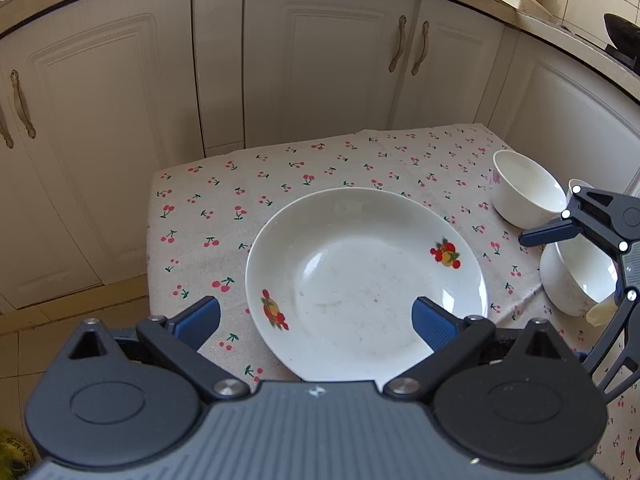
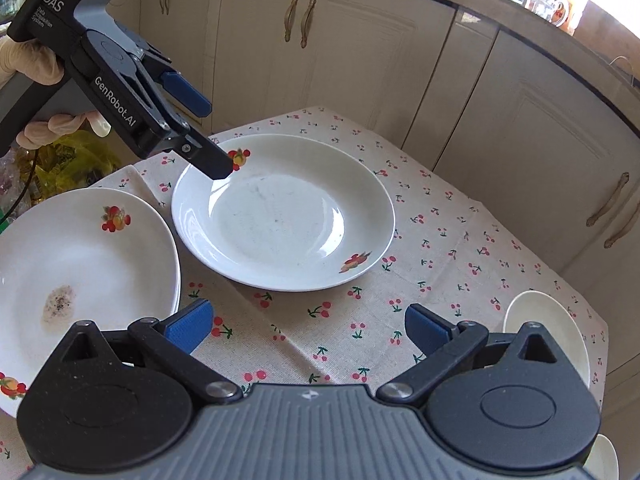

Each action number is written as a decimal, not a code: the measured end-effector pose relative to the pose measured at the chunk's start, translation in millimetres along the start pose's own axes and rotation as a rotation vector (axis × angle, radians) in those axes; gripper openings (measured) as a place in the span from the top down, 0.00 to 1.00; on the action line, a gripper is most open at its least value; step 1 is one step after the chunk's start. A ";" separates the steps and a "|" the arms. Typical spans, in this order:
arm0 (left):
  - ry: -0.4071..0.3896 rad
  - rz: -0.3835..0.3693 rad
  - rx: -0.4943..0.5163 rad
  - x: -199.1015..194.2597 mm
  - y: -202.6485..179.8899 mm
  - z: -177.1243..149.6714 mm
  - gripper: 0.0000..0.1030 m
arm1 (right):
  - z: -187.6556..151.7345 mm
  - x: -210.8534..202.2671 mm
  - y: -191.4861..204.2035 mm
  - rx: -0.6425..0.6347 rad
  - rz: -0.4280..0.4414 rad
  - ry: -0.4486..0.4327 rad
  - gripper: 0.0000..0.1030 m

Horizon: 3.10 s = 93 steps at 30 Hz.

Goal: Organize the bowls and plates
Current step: 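Release the stained plate and move the left gripper to the fruit-decal plate, then grasp the rim of the fruit-decal white plate with the left gripper, then lift the fruit-decal plate with the left gripper and carry it toward the plate stack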

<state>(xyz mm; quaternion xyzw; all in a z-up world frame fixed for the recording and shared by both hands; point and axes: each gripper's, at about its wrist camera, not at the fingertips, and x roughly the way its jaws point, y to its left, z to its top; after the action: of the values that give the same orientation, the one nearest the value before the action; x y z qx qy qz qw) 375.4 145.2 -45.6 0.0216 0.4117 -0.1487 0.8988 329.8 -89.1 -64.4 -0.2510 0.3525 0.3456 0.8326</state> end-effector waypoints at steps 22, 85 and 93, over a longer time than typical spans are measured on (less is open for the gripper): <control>0.127 -0.128 -0.030 57.1 24.9 14.0 0.03 | 24.2 64.4 -14.9 0.048 0.167 0.217 0.00; 0.183 -0.297 -0.045 69.1 42.9 32.9 0.07 | 25.4 53.9 -17.7 -0.096 0.225 0.002 0.00; 0.178 -0.301 -0.037 71.6 42.4 36.0 0.07 | 26.2 56.8 -20.4 -0.074 0.231 0.008 0.00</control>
<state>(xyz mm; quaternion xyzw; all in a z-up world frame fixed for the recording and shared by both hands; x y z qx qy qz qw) 458.1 162.0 -78.8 -0.0438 0.4911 -0.2714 0.8266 385.1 -62.1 -87.6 -0.2404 0.3695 0.4512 0.7760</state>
